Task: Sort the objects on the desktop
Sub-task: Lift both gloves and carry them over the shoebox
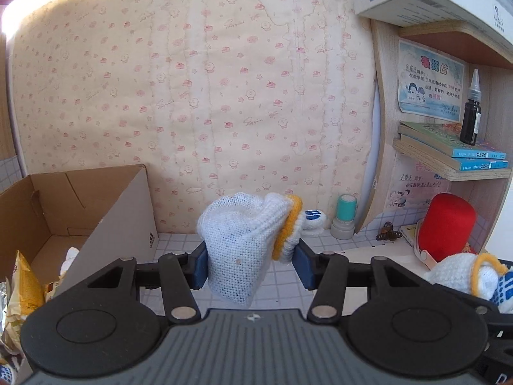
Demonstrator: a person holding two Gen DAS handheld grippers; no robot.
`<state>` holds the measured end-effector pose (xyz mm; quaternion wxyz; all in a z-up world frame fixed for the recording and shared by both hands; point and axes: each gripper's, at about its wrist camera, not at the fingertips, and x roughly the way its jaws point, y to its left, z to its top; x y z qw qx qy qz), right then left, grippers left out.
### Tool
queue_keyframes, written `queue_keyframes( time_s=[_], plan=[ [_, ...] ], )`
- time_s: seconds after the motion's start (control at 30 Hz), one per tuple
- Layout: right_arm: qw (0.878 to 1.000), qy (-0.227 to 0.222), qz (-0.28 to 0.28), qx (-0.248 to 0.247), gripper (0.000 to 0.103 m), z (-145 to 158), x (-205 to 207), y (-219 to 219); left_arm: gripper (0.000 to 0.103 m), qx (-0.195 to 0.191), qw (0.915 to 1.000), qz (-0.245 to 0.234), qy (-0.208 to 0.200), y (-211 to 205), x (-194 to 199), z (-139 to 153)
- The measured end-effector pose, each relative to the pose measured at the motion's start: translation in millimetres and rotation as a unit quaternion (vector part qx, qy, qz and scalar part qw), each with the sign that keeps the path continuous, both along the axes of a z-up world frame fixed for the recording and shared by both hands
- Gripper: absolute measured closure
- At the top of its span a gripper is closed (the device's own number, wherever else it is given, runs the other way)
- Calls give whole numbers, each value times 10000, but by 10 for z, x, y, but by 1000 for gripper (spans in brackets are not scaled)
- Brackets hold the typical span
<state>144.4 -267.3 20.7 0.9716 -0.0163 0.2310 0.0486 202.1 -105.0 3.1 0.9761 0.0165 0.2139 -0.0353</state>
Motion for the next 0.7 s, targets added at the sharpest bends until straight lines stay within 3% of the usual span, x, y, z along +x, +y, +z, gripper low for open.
queue_keyframes(
  time_s=[0.7],
  plan=[
    [9975, -353, 590, -164, 50, 293, -467, 755, 48, -136, 9953, 821, -488, 933, -1021, 411]
  ],
)
